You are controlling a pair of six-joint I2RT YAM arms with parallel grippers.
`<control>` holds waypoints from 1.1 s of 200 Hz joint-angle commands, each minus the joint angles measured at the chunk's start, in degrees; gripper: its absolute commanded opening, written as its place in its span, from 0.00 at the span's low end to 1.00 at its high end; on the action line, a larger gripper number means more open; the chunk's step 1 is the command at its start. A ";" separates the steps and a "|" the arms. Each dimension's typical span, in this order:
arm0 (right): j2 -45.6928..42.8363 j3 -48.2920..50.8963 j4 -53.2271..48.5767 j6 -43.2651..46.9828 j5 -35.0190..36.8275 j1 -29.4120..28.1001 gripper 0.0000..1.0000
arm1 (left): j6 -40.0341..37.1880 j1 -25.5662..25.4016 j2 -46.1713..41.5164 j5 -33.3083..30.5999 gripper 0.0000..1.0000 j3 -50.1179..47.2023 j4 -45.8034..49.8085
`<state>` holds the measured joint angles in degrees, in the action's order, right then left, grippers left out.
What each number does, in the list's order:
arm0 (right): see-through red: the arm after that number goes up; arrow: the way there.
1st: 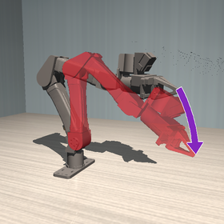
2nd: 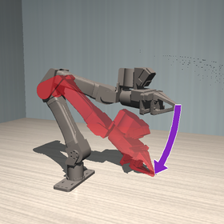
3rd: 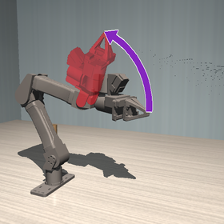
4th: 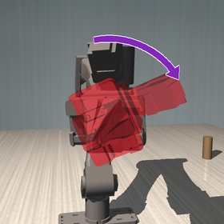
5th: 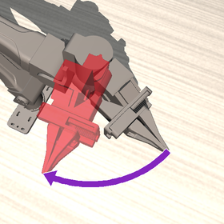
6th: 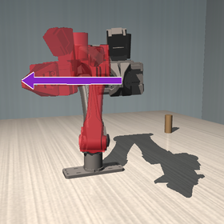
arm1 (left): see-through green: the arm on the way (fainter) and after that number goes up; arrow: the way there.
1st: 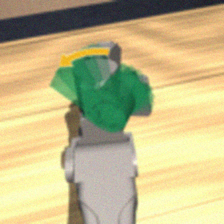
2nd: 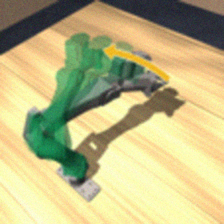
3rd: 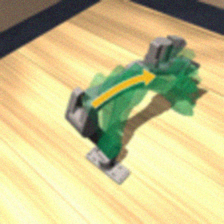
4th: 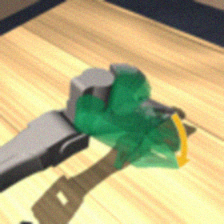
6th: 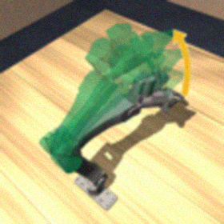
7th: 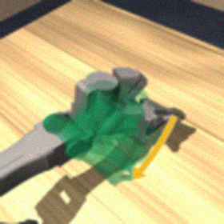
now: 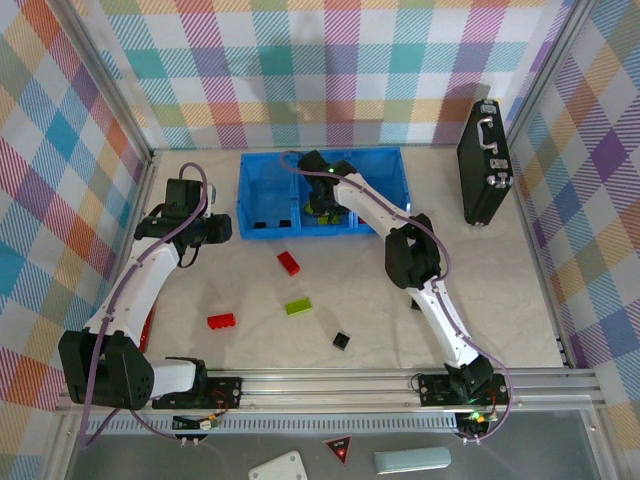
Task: Sort the legos into containers by color
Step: Place the lego in the container.
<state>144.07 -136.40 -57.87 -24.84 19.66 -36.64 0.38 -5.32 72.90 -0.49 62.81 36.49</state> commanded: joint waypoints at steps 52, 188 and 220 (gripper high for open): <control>-4.50 -1.68 -1.41 -1.20 0.51 0.25 0.47 | -0.38 0.84 -1.43 0.66 0.52 0.03 1.48; -21.53 14.41 2.82 -3.42 -12.65 -0.97 0.46 | 7.58 -1.36 2.02 2.86 0.54 1.47 11.87; -27.70 22.73 6.52 -2.99 -14.27 -0.91 0.44 | 13.59 -4.71 -1.24 0.28 0.56 -3.42 13.14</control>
<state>122.02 -118.02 -54.81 -27.64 8.03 -37.19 8.29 -7.27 75.11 1.56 62.30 45.58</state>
